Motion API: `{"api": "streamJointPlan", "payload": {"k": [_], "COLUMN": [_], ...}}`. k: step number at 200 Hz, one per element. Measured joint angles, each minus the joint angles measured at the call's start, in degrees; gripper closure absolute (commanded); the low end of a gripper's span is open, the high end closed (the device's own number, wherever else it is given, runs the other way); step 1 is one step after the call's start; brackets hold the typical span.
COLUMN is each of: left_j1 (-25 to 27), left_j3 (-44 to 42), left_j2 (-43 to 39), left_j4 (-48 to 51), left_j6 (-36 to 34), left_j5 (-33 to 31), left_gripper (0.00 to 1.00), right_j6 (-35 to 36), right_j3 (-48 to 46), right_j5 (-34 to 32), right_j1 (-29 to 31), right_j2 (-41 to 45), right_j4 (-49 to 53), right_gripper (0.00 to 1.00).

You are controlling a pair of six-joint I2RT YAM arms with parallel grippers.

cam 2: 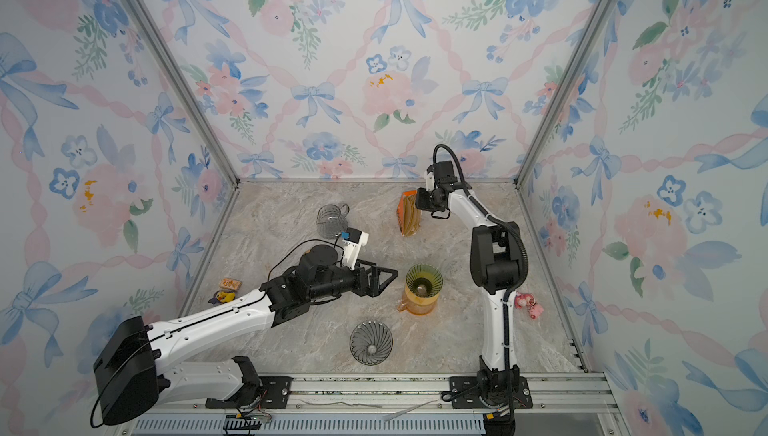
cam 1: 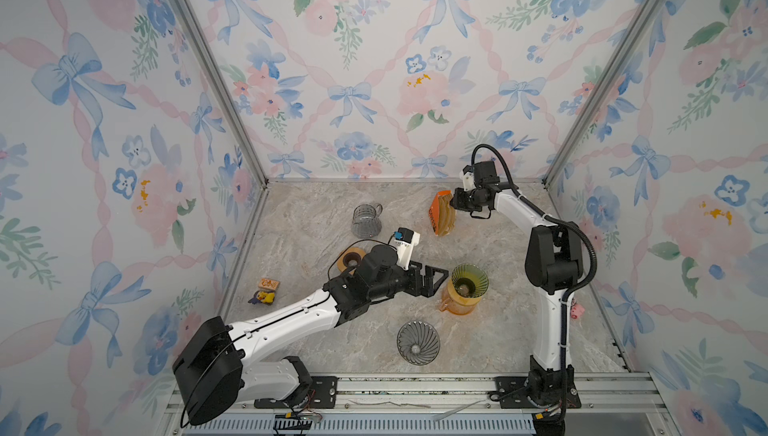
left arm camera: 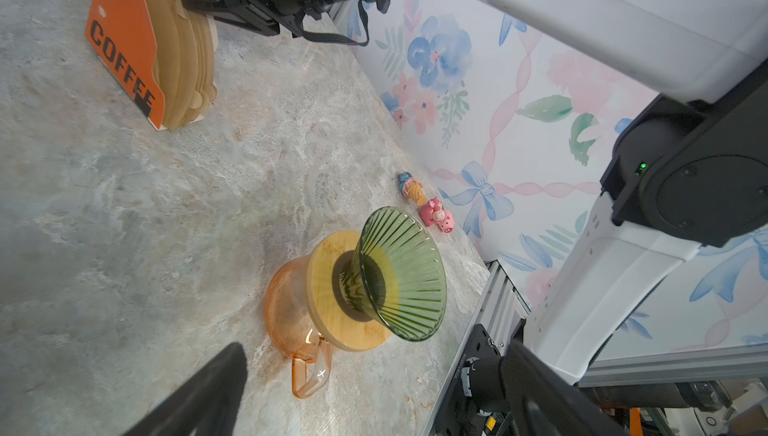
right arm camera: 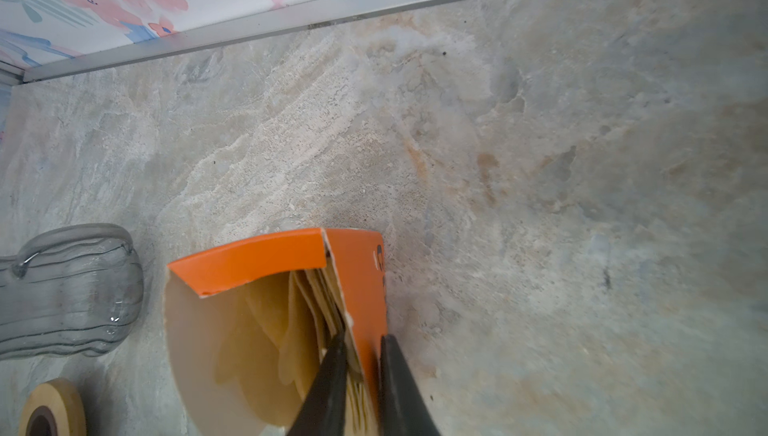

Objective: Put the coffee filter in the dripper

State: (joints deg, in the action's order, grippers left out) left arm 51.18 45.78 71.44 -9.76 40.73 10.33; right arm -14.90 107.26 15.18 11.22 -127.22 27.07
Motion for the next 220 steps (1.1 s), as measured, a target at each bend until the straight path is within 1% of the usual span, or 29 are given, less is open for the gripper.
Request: {"api": "streamJointPlan", "payload": {"k": [29, 63, 104, 125, 172, 199, 220], "left_j1": [0.0, 0.1, 0.2, 0.4, 1.2, 1.3, 1.3], "left_j3": [0.0, 0.0, -0.2, -0.4, -0.8, -1.0, -1.3], "left_j2": [0.0, 0.0, 0.0, 0.0, 0.0, 0.0, 0.0], "left_j4": [0.0, 0.0, -0.5, -0.7, -0.9, -1.1, -1.4], "left_j6": [0.0, 0.0, 0.2, 0.3, 0.4, 0.4, 0.4], "left_j5": [0.0, 0.0, 0.0, 0.0, 0.0, -0.1, -0.1], "left_gripper": [0.02, 0.02, 0.02, 0.02, 0.02, 0.02, 0.02], "right_j6": [0.4, 1.0, 2.4, 3.5, 5.1, 5.1, 5.0], "right_j3": [-0.4, -4.2, -9.6, -12.4, -16.0, -18.3, -19.5], "right_j5": [-0.5, -1.5, -3.8, -6.1, -11.0, -12.1, -12.6], "right_j1": [0.2, 0.5, 1.2, 1.9, 3.1, 3.5, 3.7], "right_j2": [0.0, 1.2, 6.3, 9.7, 14.0, 14.8, 15.2], "right_j4": [0.0, -1.2, -1.0, -0.7, 0.4, 0.8, 1.5], "right_gripper": [0.9, 0.92, 0.94, 0.95, 0.95, 0.94, 0.9]}}
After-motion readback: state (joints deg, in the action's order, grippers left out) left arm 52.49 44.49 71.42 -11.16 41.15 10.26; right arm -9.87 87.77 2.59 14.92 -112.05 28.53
